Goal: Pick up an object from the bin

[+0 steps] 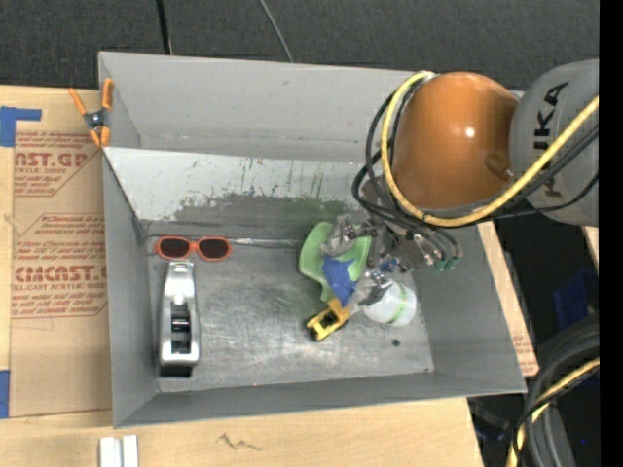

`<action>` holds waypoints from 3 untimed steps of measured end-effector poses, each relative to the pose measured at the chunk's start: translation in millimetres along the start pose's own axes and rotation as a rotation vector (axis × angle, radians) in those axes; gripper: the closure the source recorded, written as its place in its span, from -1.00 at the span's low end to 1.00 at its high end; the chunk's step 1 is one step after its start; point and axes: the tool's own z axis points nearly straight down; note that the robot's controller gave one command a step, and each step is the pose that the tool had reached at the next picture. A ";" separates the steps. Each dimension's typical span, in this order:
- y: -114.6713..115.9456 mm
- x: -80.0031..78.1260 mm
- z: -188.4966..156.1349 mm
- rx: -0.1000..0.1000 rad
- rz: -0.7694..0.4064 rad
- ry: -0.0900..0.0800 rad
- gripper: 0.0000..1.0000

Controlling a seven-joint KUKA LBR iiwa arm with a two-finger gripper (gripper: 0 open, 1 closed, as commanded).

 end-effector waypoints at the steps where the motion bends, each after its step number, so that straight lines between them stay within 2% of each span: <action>1: 0.2 0.7 1.1 -0.002 0.000 0.003 1.00; 3: 0.2 0.7 1.1 -0.002 0.000 0.003 1.00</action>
Offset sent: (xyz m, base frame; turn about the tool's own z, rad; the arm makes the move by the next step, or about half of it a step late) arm 0.0000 0.0000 0.0000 0.0000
